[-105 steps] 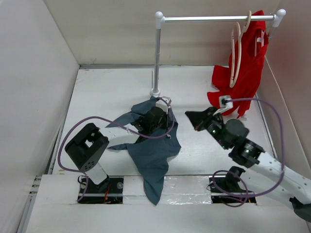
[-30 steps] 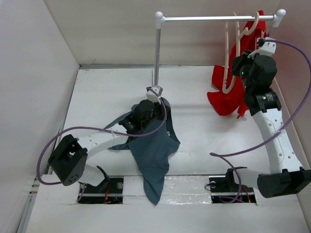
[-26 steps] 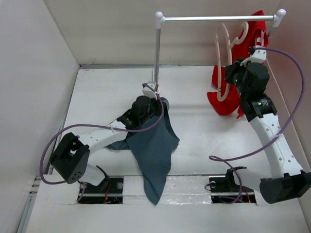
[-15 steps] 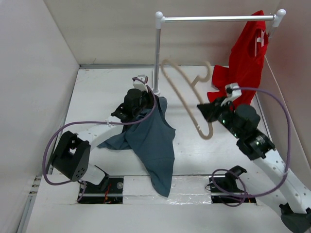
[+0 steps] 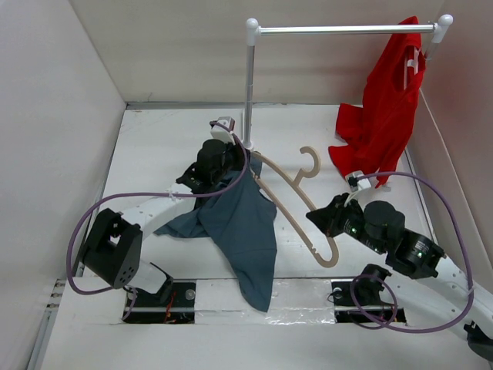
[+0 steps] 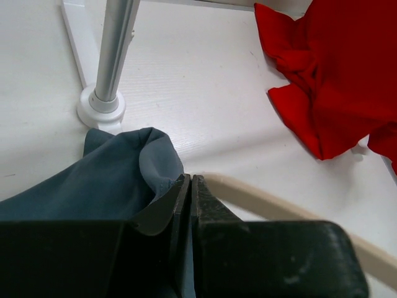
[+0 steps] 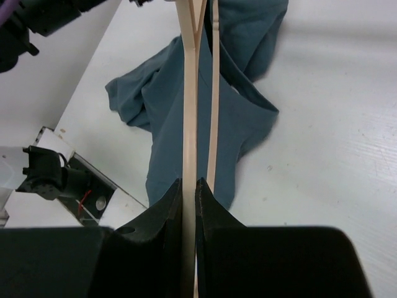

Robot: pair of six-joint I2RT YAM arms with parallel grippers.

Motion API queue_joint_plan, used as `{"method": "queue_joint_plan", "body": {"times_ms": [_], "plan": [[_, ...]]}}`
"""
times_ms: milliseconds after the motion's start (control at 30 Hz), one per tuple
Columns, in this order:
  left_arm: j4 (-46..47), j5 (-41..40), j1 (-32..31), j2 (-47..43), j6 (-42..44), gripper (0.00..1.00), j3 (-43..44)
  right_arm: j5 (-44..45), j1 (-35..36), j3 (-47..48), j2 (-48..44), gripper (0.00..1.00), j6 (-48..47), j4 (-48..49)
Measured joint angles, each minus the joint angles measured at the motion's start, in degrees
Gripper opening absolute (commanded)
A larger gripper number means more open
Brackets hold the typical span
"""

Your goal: Place the t-shirt on the hanger

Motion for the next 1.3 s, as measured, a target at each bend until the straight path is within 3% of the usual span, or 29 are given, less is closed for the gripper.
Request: {"method": "queue_joint_plan", "body": {"times_ms": [333, 600, 1033, 1300], "plan": [[-1.6, -1.6, 0.9, -1.5, 0.0, 0.00, 1.5, 3.1, 3.4, 4.3, -2.8, 0.00, 4.0, -10.1], [-1.7, -0.5, 0.9, -2.6, -0.2, 0.00, 1.8, 1.5, 3.4, 4.7, -2.6, 0.00, 4.3, -10.0], [-2.2, 0.5, -0.8, -12.0, -3.4, 0.00, -1.7, 4.0, 3.5, 3.3, 7.2, 0.00, 0.2, 3.5], [-2.9, -2.3, -0.7, -23.2, -4.9, 0.00, -3.9, 11.4, 8.7, 10.8, 15.8, 0.00, -4.3, 9.0]]}}
